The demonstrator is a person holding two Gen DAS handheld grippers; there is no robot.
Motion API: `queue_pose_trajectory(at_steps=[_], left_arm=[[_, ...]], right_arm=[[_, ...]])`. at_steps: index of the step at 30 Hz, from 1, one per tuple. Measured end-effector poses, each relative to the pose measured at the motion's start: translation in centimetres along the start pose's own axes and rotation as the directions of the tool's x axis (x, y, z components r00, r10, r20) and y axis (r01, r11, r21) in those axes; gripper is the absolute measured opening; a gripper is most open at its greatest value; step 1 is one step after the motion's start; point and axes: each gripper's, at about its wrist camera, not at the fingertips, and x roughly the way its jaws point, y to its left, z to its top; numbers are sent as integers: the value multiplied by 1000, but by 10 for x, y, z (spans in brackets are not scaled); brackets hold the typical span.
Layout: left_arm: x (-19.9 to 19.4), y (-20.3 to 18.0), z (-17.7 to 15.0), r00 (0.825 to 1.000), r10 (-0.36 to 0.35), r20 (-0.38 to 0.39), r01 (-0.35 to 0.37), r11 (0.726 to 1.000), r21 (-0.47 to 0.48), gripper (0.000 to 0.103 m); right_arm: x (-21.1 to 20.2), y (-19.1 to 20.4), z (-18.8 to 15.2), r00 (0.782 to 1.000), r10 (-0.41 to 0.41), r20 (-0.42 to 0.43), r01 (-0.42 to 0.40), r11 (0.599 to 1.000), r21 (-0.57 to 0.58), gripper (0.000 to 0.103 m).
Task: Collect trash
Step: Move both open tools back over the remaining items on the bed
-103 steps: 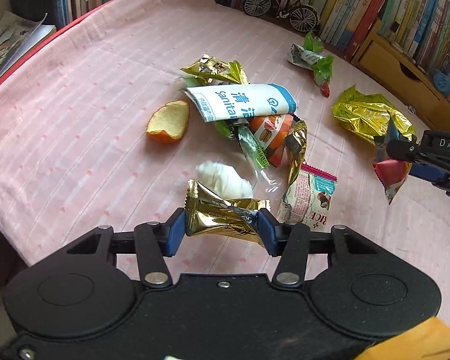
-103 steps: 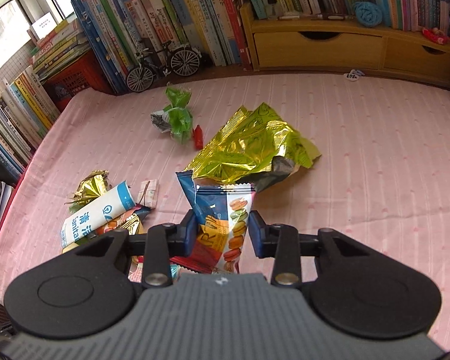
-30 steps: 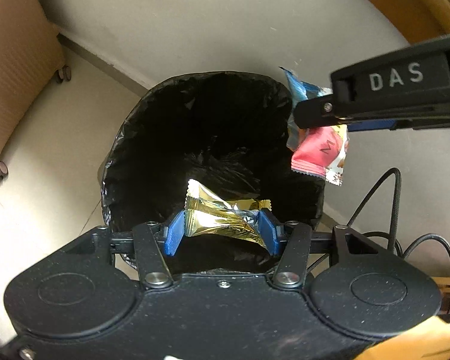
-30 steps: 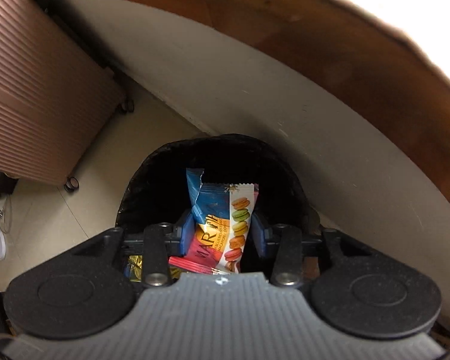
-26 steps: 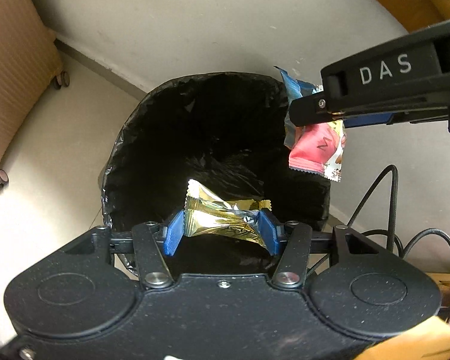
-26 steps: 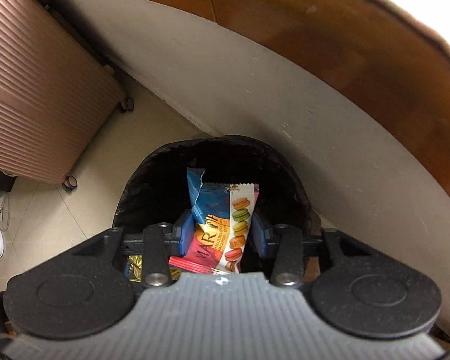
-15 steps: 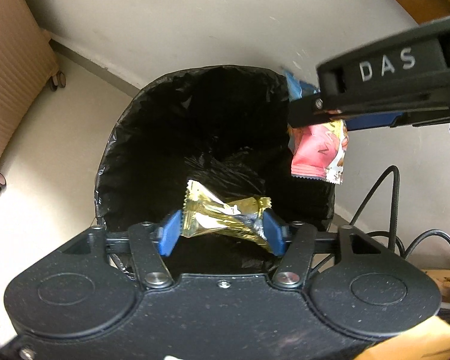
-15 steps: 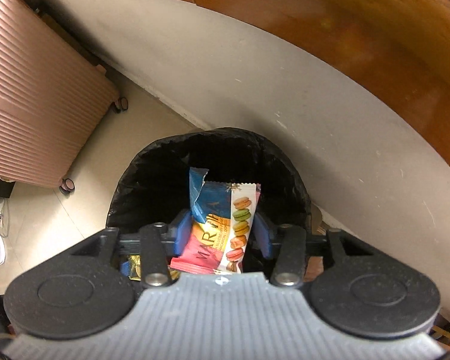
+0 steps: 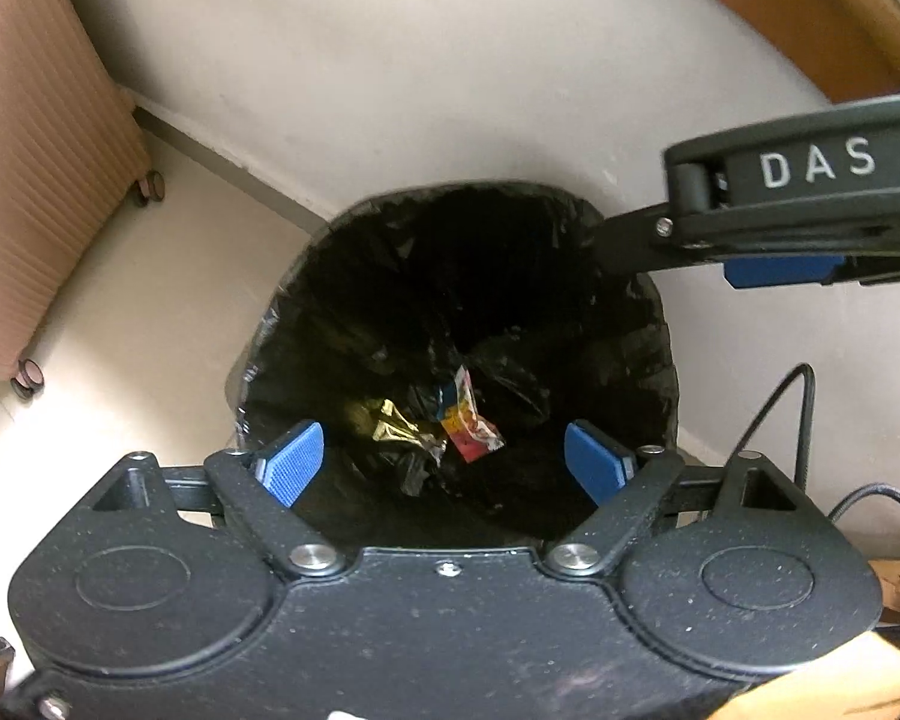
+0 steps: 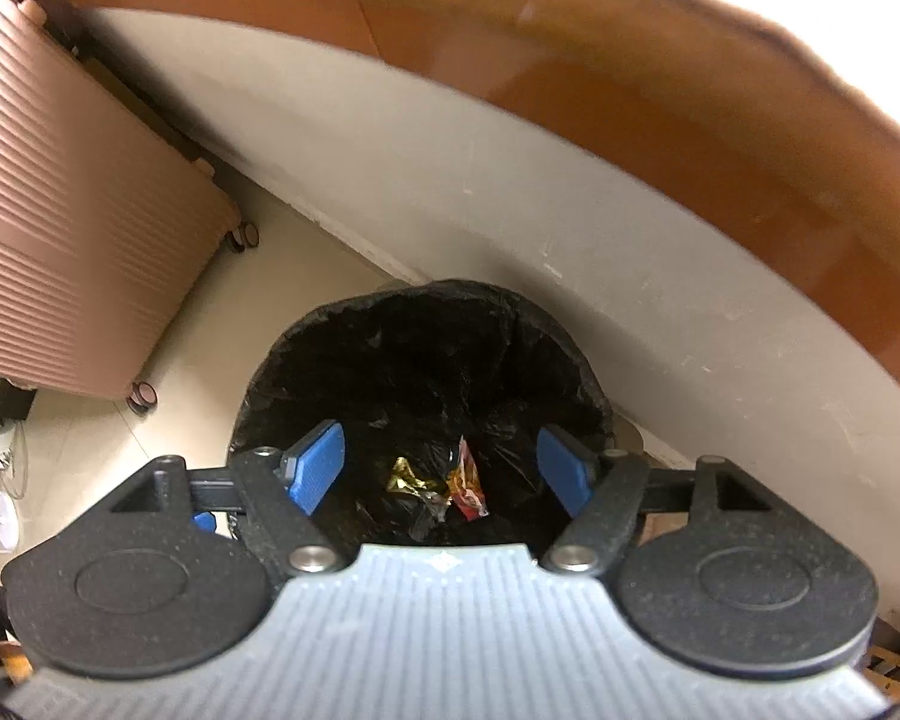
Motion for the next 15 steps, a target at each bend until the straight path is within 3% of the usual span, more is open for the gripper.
queue_pose_trajectory(at_steps=[7, 15], left_arm=[[-45, -1, 13, 998, 19, 62, -20, 1000, 10, 87], [-128, -14, 48, 978, 22, 205, -33, 998, 50, 89]], right_arm=[[-41, 0, 4, 997, 39, 68, -41, 999, 21, 82], [-132, -9, 16, 972, 88, 219, -102, 994, 51, 83]])
